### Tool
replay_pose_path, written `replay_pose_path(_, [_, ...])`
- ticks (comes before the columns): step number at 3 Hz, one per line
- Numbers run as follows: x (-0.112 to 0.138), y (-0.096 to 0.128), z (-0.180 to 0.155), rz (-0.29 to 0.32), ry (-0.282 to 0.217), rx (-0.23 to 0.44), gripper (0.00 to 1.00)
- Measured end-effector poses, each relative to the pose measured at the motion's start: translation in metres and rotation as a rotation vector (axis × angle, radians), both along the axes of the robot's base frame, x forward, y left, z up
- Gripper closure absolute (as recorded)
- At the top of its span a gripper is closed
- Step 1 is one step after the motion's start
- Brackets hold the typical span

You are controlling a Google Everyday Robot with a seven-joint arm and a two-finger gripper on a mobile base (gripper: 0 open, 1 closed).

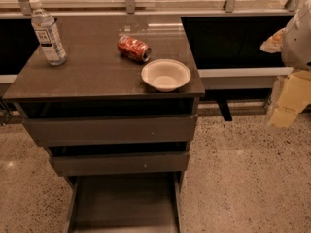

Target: Place coke can into bottom drawer

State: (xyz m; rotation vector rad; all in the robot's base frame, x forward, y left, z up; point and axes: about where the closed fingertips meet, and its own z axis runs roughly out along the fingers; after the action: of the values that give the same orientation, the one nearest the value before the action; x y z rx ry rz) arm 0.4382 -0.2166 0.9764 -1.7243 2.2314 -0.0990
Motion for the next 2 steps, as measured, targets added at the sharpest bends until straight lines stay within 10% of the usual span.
replay_pose_path(2, [0.024, 0.014, -0.007, 0.019, 0.024, -0.005, 0.0])
